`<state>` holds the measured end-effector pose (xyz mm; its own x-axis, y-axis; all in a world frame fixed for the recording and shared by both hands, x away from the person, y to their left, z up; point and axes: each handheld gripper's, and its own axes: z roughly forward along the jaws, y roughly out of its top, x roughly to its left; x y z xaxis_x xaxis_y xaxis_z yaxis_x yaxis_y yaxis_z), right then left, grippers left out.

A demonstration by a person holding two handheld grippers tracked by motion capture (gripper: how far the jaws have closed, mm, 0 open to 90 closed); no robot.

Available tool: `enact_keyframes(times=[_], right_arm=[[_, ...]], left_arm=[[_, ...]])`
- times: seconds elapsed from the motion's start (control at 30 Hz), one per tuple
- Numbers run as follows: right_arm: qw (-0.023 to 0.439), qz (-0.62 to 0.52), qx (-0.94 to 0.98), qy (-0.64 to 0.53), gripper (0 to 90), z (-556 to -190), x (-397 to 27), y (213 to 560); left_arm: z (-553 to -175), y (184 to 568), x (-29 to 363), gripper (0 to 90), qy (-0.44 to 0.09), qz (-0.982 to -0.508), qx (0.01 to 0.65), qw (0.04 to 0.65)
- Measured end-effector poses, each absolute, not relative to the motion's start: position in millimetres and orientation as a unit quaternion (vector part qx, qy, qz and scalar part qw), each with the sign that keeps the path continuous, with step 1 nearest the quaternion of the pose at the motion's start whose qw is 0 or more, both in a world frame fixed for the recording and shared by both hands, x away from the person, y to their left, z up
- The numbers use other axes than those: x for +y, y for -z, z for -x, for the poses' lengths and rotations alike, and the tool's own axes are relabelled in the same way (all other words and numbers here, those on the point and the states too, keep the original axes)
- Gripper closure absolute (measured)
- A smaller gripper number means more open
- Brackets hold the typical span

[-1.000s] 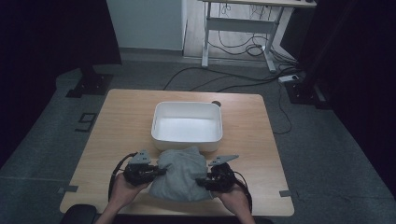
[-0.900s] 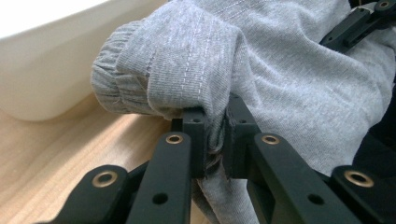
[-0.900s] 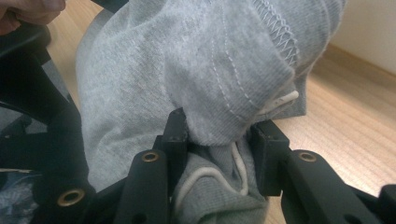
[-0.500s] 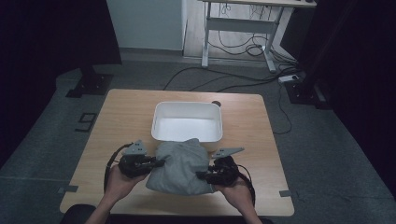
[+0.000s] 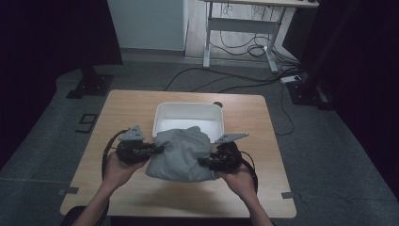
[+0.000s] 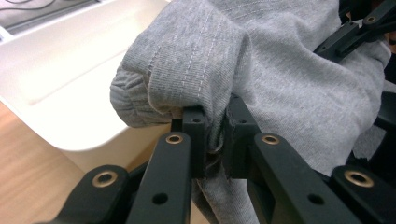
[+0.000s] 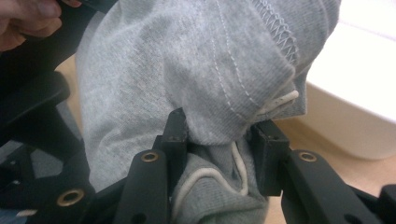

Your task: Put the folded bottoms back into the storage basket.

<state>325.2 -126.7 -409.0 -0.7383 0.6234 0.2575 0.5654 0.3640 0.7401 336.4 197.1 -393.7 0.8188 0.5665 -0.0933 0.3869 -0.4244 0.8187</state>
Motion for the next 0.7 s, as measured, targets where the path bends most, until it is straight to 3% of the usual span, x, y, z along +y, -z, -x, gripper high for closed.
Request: enact_keyframes(times=[0.7], right_arm=[[0.077, -0.376, 0.810, -0.443, 63.5, -386.0, -123.5, 380.1]], left_arm=[[-395.0, 355.3, 193.3, 80.8, -0.132, -0.826, 0.304, 0.456]])
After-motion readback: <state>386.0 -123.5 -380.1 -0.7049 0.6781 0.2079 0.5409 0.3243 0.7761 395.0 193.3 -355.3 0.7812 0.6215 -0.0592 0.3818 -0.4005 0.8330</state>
